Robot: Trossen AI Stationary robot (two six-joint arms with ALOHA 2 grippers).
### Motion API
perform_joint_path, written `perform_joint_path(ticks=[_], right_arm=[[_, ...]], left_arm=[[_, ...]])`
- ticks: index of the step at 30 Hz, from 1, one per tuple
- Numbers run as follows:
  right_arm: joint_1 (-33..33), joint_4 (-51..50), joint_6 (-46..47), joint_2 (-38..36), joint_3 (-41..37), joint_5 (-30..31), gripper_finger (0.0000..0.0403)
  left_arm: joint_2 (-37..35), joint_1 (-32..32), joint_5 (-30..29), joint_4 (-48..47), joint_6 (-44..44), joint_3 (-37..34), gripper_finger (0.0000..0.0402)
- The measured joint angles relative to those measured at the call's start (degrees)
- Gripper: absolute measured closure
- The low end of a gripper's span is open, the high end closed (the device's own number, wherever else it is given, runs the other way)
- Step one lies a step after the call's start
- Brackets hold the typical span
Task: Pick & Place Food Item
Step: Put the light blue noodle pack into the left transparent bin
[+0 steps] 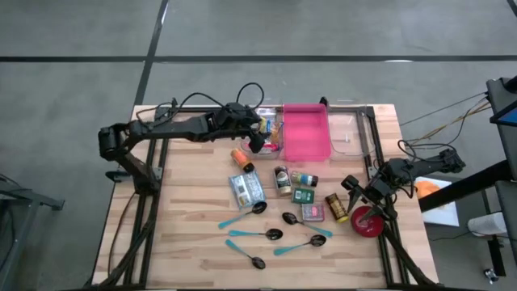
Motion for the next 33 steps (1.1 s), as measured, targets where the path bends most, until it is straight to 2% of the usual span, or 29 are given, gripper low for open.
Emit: perform_joint_path(ticks=[6, 9, 14, 22, 26, 33], right_arm=[[0.0, 0.0, 0.0, 0.0, 0.0, 0.0, 0.0197], [0.0, 0.0, 0.1, 0.0, 0.0, 0.0, 0.0197], [0.0, 0.0, 0.1, 0.0, 0.0, 0.0, 0.0197], [0.0, 0.0, 0.0, 0.0, 0.0, 0.0, 0.0197], [0.0, 0.0, 0.0, 0.0, 0.0, 0.0, 0.0197], [0.0, 0.0, 0.1, 0.0, 0.0, 0.0, 0.0197]], left_arm=[[-4.1, -5.2, -6.9, -8.1, -0.9, -1.1, 0.0058], [-5.9, -8.0, -8.1, -12.2, 2.1, -2.6, 0.0058], [-8.1, -12.6, -8.2, -18.0, 6.1, -6.7, 0.0058], [-12.9, -18.6, -8.1, -18.9, 7.7, -15.1, 0.0058], [-14.9, -19.2, -7.8, -18.8, 12.3, -19.0, 0.0058], [-15.2, -18.7, -2.3, -15.4, 13.3, -23.1, 0.0058]])
